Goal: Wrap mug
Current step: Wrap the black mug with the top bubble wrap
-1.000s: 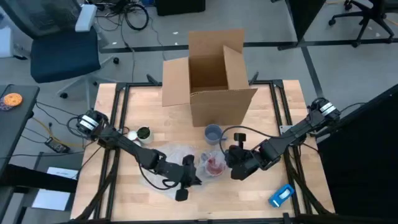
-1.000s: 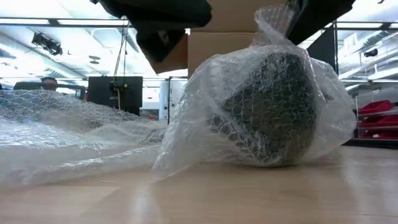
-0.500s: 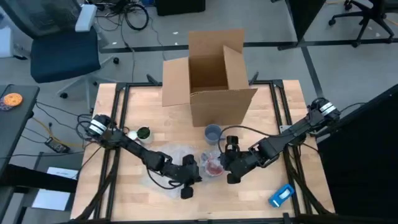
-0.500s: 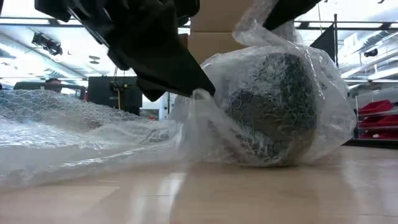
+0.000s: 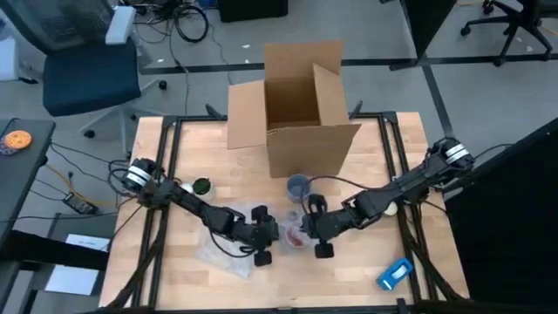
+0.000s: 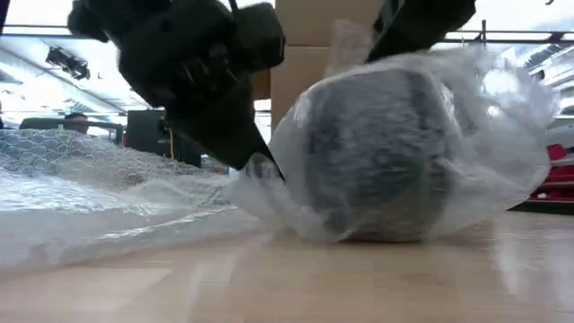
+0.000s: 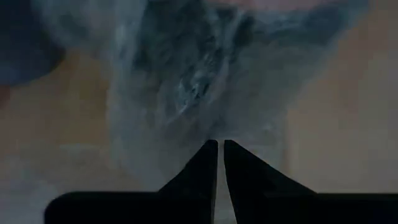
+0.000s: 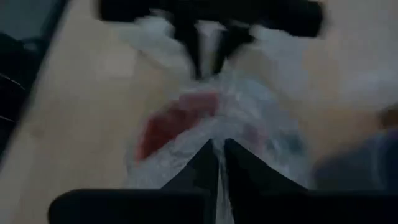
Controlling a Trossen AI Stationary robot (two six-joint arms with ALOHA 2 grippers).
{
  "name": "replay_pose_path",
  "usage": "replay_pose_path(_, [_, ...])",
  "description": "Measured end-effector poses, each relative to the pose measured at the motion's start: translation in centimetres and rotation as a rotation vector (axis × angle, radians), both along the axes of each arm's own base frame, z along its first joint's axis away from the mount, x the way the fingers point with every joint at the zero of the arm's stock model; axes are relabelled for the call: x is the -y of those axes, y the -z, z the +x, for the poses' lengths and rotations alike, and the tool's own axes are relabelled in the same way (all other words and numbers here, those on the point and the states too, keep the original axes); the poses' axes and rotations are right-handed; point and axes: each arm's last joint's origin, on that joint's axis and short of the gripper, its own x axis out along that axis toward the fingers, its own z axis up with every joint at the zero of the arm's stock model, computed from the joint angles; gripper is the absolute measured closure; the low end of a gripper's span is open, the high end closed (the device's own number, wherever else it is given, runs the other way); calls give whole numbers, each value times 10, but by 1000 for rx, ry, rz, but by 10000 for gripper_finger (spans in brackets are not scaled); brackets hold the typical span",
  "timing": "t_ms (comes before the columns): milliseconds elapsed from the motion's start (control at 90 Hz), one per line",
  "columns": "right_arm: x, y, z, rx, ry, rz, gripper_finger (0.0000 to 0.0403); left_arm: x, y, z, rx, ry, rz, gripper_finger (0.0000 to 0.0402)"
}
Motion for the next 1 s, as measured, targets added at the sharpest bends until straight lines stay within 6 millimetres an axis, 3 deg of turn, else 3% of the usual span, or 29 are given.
replay_pose_path(233, [-9,24,15,-30,-43,54,403,-24,-13,-2,-37,-11,71,387])
replay_pose_path(500, [-8,20,13,-24,-30,67,403,-40,-74,-26,68,-39,144,387])
replay_pose_path(600, [-8,19,13,-16,-20,68,403,-34,-94,-32,172,-24,114,387])
replay_pose_path(711, [-4,19,15,-19,-3,69,403,-16,-102,-31,274,51,57,387])
replay_pose_path(833, [6,23,19,-53,29,96,403,2,-99,-24,350,124,43,387])
replay_pose_path(1000, [15,33,26,-115,10,165,403,7,-84,-12,376,123,34,387])
